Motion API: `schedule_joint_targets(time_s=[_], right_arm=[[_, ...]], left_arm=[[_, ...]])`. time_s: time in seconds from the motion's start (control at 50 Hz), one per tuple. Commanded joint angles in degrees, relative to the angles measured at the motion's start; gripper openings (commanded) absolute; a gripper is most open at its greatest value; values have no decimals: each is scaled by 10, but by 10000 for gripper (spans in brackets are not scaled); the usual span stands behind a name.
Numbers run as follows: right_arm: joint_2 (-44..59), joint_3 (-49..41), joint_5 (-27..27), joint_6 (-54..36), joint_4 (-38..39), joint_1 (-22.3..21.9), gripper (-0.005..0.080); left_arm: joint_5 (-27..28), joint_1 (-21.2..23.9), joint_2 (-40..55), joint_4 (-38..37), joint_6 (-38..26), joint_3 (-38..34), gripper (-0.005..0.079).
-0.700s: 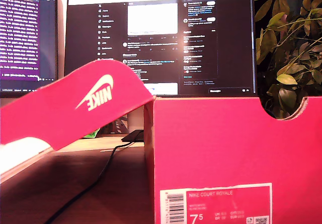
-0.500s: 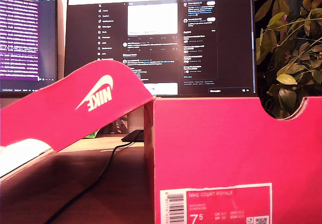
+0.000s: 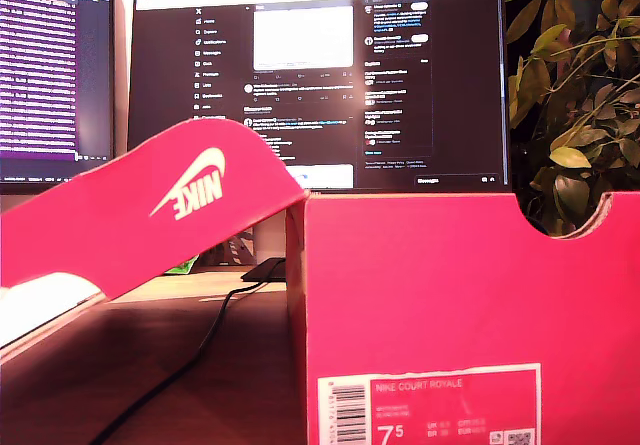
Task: Close the red shoebox by pushing the lid with your left arm and holding the box in place with your right arm
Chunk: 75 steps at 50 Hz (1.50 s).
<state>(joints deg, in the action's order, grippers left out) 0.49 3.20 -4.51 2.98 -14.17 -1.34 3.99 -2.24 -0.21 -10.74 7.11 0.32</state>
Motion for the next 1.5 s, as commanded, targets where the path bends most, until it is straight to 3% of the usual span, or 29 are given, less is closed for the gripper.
schedule_joint_targets(time_s=[0.0,0.14,0.24,0.26,0.38,0.64,1.14,1.48], right_arm=[[1,-14,-1,3,7,5,-12],[1,-13,-11,73,42,5,-12],[1,-4,-38,112,62,5,-12],[1,-2,-46,114,62,5,-12],[3,17,-73,139,46,5,-12],[46,59,-78,153,4,5,-12],[294,125,-117,117,27,4,-12],[459,213,-134,52,30,4,-12]], left_arm=[[0,3,-2,-9,14,-18,-16],[5,3,-2,11,63,-17,-16],[41,3,-2,32,81,-15,-16],[48,3,-2,33,109,-13,-16],[84,3,-2,30,138,0,-17],[130,3,29,-3,186,27,-18],[192,-1,283,-17,199,85,-18],[241,-1,510,-41,130,178,-18]])
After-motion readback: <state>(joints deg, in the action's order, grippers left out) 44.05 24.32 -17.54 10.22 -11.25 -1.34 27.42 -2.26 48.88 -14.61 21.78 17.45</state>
